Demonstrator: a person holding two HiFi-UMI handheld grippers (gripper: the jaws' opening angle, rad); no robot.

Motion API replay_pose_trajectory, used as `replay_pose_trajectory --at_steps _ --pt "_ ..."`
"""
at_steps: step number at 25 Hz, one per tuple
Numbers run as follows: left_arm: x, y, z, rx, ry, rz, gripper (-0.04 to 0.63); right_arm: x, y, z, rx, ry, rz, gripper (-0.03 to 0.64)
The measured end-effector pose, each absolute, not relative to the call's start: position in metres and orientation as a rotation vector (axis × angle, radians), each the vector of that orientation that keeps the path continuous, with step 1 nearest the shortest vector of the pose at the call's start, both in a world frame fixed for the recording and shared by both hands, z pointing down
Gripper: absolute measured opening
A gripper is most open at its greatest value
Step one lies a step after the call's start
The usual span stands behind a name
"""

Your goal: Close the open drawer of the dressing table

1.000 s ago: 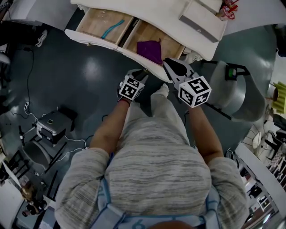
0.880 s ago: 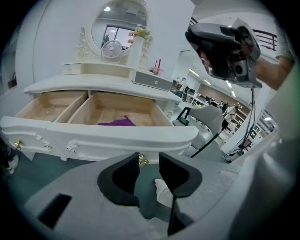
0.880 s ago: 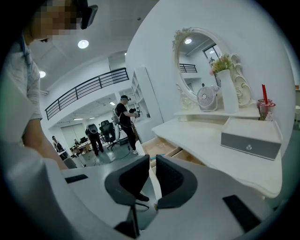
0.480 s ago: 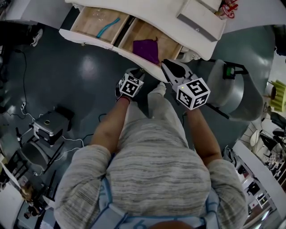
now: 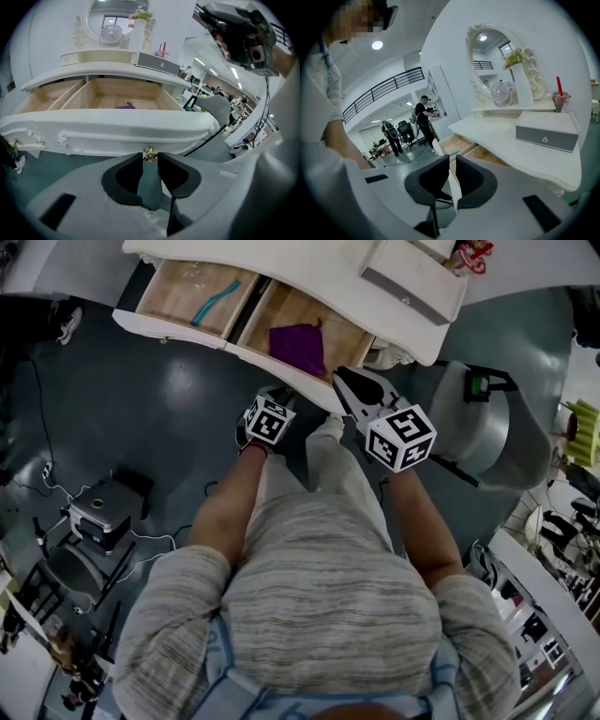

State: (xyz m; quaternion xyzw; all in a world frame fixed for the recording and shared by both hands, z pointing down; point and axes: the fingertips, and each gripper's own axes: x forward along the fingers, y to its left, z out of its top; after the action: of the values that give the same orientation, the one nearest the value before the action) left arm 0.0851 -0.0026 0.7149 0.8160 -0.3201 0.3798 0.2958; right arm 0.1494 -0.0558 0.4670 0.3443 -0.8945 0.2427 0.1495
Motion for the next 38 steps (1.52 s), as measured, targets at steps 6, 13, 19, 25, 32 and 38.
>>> replay_pose_trajectory --at_steps 6,13,19,25,32,38 --pt "0.088 -0.01 0.715 2.188 -0.839 1.016 0.109 0.154 -0.06 0.471 1.007 -2.561 0.707 0.012" --pt "0.095 -0.028 0.715 2.199 -0.822 1.009 0.103 0.159 -0.07 0.473 1.03 -2.552 0.712 0.012" --pt "0.103 -0.043 0.714 2.196 -0.812 1.001 0.1 0.166 -0.078 0.473 1.054 -2.546 0.709 0.012" --pt "0.108 -0.065 0.726 2.203 -0.801 1.016 0.097 0.169 -0.089 0.49 1.073 -2.529 0.722 0.012" --pt "0.12 -0.086 0.714 2.213 -0.814 1.015 0.094 0.18 -0.096 0.482 1.088 -2.518 0.717 0.012" --pt "0.131 -0.107 0.715 2.221 -0.81 1.021 0.093 0.185 -0.107 0.485 1.099 -2.512 0.715 0.012"
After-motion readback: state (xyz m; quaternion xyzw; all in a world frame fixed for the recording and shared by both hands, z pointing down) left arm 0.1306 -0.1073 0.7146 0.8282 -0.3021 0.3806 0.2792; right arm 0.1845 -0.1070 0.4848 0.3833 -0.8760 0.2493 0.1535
